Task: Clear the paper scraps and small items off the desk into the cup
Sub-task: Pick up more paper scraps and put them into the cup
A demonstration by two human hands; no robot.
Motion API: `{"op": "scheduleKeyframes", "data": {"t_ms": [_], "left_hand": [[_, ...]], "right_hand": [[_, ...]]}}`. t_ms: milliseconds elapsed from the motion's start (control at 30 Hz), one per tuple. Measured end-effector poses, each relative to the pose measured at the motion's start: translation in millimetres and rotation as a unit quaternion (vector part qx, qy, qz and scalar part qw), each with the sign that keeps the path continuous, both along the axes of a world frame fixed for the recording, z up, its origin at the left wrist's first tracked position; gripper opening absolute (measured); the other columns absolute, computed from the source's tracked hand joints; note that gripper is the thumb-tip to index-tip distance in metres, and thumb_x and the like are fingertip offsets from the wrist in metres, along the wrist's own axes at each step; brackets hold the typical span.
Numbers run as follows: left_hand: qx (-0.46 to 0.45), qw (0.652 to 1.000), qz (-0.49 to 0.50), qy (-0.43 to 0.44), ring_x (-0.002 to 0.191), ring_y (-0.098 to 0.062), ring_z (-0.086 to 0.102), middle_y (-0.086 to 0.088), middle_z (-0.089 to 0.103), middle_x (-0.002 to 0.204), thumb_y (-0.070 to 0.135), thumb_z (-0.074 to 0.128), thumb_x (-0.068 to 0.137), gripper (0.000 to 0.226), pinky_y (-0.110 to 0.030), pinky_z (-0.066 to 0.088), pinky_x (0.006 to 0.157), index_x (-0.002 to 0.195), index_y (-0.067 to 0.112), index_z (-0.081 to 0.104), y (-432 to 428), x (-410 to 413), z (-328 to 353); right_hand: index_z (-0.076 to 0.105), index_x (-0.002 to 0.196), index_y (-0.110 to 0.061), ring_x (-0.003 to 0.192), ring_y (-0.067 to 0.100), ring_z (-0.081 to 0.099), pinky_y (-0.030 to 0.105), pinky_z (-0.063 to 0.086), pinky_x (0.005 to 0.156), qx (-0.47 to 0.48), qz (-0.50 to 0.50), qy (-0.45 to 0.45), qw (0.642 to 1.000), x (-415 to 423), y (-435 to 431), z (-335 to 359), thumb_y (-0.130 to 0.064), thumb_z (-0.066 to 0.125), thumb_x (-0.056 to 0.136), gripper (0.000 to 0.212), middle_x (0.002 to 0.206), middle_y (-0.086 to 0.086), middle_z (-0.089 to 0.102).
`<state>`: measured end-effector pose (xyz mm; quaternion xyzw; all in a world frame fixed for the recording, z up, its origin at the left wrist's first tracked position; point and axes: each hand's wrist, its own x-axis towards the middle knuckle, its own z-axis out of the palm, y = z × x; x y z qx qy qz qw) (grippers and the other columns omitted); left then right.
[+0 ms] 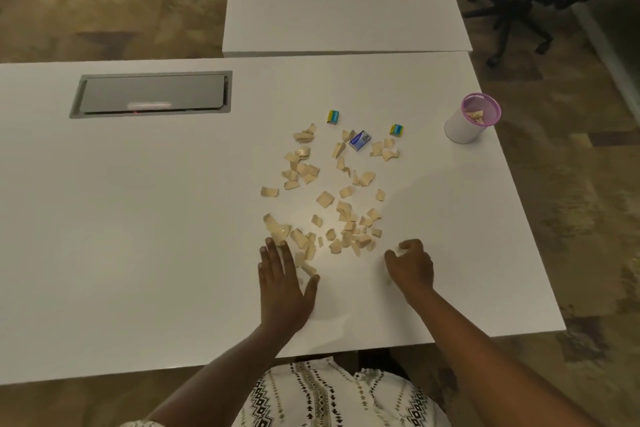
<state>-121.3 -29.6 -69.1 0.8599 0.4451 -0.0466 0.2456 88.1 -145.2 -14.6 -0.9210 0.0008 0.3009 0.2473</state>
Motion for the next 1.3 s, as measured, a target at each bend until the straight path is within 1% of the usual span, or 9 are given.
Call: {"op": "scheduleKeyframes", "data": {"t_ms": [300,433,533,667,767,867,1000,1167,1300], "left_hand": [[0.016,0.994,-0.107,0.032,0.151,-0.03,-0.025,-0.01,-0.025,0.164,0.056,0.033,0.099,0.088,-0.046,-0.002,0.126,0.156,0.009,-0.014,10.0,6.4,-12.3],[0.034,0.982,-0.184,0.017,0.152,-0.033,-0.018,-0.014,-0.015,0.166,0.052,0.036,0.099,0.084,-0.05,0.002,0.126,0.158,0.009,-0.004,23.2,25.7,-5.6],[0.058,0.981,-0.186,-0.013,0.154,-0.038,-0.005,-0.019,-0.001,0.166,0.046,0.049,0.092,0.084,-0.054,0.008,0.125,0.159,0.011,0.012,36.7,28.5,1.8],[0.035,0.974,-0.222,0.012,0.154,-0.038,-0.009,-0.016,-0.012,0.166,0.045,0.054,0.079,0.099,-0.059,0.014,0.122,0.159,0.021,0.002,64.3,25.3,4.8],[0.014,0.965,-0.26,0.023,0.154,-0.037,-0.006,-0.012,-0.014,0.166,0.04,0.056,0.077,0.102,-0.056,0.018,0.122,0.159,0.025,-0.003,80.3,28.2,4.7],[0.016,0.957,-0.289,0.027,0.155,-0.036,-0.003,-0.011,-0.012,0.167,0.043,0.057,0.082,0.099,-0.049,0.019,0.124,0.159,0.023,-0.001,89.5,36.1,1.9],[0.038,0.95,-0.307,0.033,0.153,-0.035,0.013,-0.012,0.002,0.168,0.041,0.06,0.089,0.088,-0.045,0.029,0.121,0.159,0.017,0.013,89.6,47.3,-0.3],[0.069,0.952,-0.298,-0.005,0.125,-0.039,0.053,-0.023,0.045,0.149,0.014,0.067,0.087,0.059,-0.043,0.055,0.093,0.141,0.004,0.049,83.1,58.2,5.1],[0.085,0.953,-0.287,-0.039,0.094,-0.034,0.065,-0.017,0.065,0.114,0.002,0.076,0.075,0.039,-0.036,0.057,0.065,0.113,0.005,0.067,80.0,63.1,9.4]], "right_hand": [[0.058,0.117,-0.02,0.104,0.028,0.066,0.045,0.053,0.096,0.107,-0.024,0.131,0.985,-22.5,32.9,-4.4,-0.023,0.061,0.084,0.034,0.114,0.006,0.067],[0.064,0.116,-0.016,0.105,0.025,0.063,0.034,0.053,0.091,0.101,0.122,0.0,0.987,-16.3,58.3,2.2,-0.02,0.059,0.089,0.028,0.115,0.007,0.066],[0.054,0.13,-0.019,0.118,0.031,0.054,0.037,0.051,0.092,0.071,0.239,-0.132,0.959,-9.1,63.2,-0.3,-0.021,0.068,0.086,0.046,0.132,0.012,0.051],[0.015,0.155,-0.028,0.149,0.041,0.007,0.05,0.029,0.115,-0.025,0.38,-0.056,0.923,-1.0,68.4,-13.2,-0.04,0.07,0.086,0.088,0.164,0.013,0.002],[0.004,0.156,-0.033,0.15,0.044,-0.003,0.056,0.034,0.11,-0.073,0.465,-0.053,0.881,-4.1,77.3,-21.9,-0.047,0.07,0.084,0.098,0.165,0.007,-0.012],[0.008,0.155,-0.031,0.15,0.042,0.005,0.055,0.044,0.102,-0.091,0.487,-0.083,0.864,-14.6,85.1,-29.2,-0.038,0.07,0.086,0.093,0.165,0.005,-0.003],[0.024,0.152,-0.025,0.147,0.034,0.021,0.046,0.049,0.099,-0.091,0.5,-0.156,0.847,-24.0,86.6,-38.4,-0.021,0.051,0.099,0.06,0.163,0.006,0.015],[0.043,0.134,-0.029,0.122,0.026,0.052,0.038,0.045,0.094,-0.034,0.485,-0.188,0.853,-24.6,78.0,-40.0,-0.046,0.029,0.102,0.039,0.138,0.002,0.048],[0.052,0.121,-0.021,0.114,0.024,0.051,0.036,0.048,0.086,-0.017,0.492,-0.203,0.846,-17.5,75.9,-41.9,-0.032,0.031,0.103,0.03,0.126,0.002,0.052]]}}
